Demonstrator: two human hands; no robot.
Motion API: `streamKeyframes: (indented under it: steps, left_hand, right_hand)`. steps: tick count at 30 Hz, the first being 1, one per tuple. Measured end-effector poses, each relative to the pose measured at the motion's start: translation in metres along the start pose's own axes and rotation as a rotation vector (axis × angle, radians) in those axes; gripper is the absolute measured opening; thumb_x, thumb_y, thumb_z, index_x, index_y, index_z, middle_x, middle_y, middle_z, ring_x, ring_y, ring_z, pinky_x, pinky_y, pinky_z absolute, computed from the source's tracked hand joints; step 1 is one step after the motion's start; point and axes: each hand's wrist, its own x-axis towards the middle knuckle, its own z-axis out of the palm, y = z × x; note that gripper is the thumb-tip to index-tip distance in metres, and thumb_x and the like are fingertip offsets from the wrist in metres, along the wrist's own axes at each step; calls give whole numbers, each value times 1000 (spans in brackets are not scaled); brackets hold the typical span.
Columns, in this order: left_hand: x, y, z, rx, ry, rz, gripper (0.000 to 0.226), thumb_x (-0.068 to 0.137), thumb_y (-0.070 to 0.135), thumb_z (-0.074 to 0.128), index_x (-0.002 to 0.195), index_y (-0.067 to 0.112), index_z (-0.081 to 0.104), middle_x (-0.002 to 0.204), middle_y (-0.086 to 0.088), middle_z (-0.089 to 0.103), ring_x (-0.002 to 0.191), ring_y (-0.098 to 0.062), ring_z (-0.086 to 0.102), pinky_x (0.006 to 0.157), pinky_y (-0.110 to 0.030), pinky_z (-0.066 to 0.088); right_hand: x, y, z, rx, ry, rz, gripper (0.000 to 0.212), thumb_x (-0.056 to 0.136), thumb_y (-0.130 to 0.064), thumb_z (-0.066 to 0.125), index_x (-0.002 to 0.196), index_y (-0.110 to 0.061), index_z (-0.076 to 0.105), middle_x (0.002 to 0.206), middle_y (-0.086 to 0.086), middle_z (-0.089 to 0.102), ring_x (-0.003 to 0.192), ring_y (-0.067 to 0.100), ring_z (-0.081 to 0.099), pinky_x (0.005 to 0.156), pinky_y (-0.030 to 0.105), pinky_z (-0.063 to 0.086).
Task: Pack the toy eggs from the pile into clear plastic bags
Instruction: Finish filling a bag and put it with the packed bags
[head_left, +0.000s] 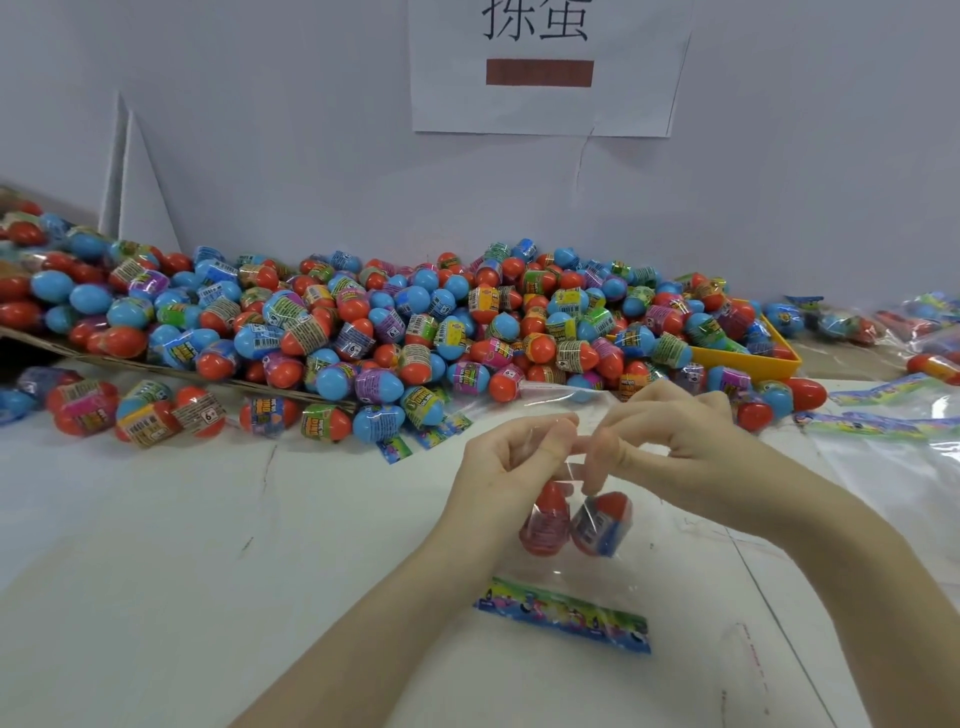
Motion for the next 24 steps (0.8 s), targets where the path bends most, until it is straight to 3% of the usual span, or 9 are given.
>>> streamKeyframes:
  steps: [5, 8, 12, 14, 18, 19, 21, 24]
  left_hand:
    - [0, -1, 0, -34, 1, -46, 14, 90, 25, 55, 96, 22, 67, 85, 8, 74, 75, -9, 69, 62, -19, 54]
    - [1, -3, 0, -46, -7, -51, 14, 88, 27, 55, 94, 22, 67, 87, 5, 74, 77, -12, 70, 64, -23, 56]
    - [1, 3, -4, -51, -52, -76, 27, 78, 41, 55, 91, 21, 66, 83, 11, 74, 69, -5, 69, 52, -12, 49]
    - [2, 3, -7, -23, -72, -94, 30, 76, 43, 56, 91, 19, 67, 80, 8, 74, 64, -2, 68, 50, -9, 46]
    - [3, -3, -5, -14, -68, -113, 17, 86, 26, 58, 91, 11, 65, 79, 3, 74, 69, -11, 70, 59, -19, 53]
    - [4, -6, -4, -3, -56, -104, 15, 87, 24, 58, 90, 12, 66, 79, 2, 74, 70, -12, 70, 61, -20, 54]
    - [5, -7, -3, -32, -22, -95, 13, 89, 20, 58, 88, 10, 66, 78, 0, 73, 68, -13, 70, 62, -20, 54]
    - [6, -7, -1, -57, 1, -85, 16, 91, 11, 55, 77, 8, 63, 60, 3, 69, 56, -8, 67, 55, -15, 50]
  right_hand:
    - [-1, 5, 6, -78, -102, 82, 48, 36, -88, 35, 62, -56, 59, 110, -16, 50, 116, 13, 27, 86, 31, 13]
    - [-3, 3, 6, -64, -119, 68, 48, 37, -88, 35, 58, -51, 58, 105, -22, 51, 113, 8, 25, 86, 30, 13]
    - [-1, -2, 6, -20, -57, -8, 46, 43, -79, 38, 60, -42, 59, 88, -26, 56, 101, -2, 34, 97, 36, 23]
    - [-2, -4, 2, 66, 66, -10, 46, 46, -75, 44, 66, -38, 64, 84, -24, 58, 99, -2, 41, 98, 44, 30]
    - [2, -12, -11, 181, 709, -48, 38, 63, -61, 51, 71, -27, 67, 80, -17, 61, 97, 19, 52, 92, 48, 36]
    - [7, -18, -12, 176, 789, -54, 37, 69, -58, 52, 72, -24, 67, 77, -16, 61, 93, 20, 54, 90, 52, 37]
    - [22, -36, -10, 129, 723, -84, 30, 75, -52, 54, 75, -25, 66, 73, -18, 59, 86, 17, 57, 89, 55, 40]
    - [62, -62, 6, -108, 388, -97, 20, 86, -38, 56, 92, -21, 65, 81, -10, 64, 84, 15, 60, 91, 46, 45]
